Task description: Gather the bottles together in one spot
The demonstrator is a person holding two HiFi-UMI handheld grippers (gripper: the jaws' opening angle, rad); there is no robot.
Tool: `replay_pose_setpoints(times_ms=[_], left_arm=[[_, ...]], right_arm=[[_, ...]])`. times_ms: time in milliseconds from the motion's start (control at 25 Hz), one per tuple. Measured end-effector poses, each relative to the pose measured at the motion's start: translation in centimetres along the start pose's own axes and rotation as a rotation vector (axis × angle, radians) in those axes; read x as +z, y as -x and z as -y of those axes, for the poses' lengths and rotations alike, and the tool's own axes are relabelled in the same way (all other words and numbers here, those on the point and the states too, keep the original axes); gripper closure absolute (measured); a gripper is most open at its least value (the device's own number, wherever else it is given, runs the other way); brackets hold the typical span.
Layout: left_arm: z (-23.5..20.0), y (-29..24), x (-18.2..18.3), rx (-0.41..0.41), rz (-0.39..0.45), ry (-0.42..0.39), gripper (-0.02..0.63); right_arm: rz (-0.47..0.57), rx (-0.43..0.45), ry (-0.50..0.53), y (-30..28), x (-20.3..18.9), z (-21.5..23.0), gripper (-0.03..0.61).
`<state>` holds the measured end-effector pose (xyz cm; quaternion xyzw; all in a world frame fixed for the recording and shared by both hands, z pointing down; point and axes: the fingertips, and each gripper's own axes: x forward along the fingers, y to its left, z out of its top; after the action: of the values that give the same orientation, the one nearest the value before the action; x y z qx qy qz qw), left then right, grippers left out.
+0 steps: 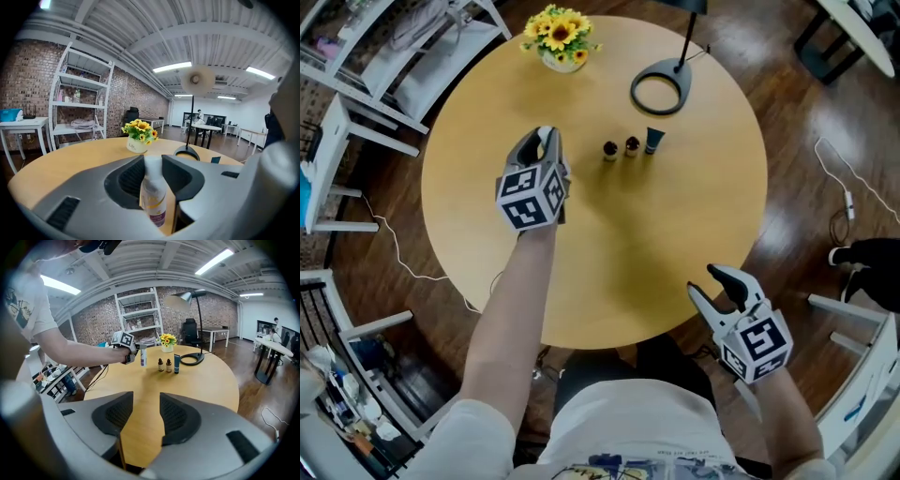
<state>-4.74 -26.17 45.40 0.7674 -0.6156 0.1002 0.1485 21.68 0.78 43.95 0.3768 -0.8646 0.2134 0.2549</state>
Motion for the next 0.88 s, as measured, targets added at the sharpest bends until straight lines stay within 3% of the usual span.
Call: replay_pose_setpoints(times_ms=[320,600,880], left_arm=[[4.8,-1.9,-0.4,0.034,0.108,0.028,0.502],[4.9,-2.3,-0.7,0.108,0.210,-0.004,0.502],[5.4,-1.4,-1.9,0.129,0.266,-0.033,0.502]], right_arm=[[-0.052,0.004,0.007,2.4,-3.2,3.1,0.373],[-0.086,0.002,0.000,3.5,-5.1,5.0,0.373],[-0.086,-0.001,0.007,2.7,-4.9,6.0,0.373]])
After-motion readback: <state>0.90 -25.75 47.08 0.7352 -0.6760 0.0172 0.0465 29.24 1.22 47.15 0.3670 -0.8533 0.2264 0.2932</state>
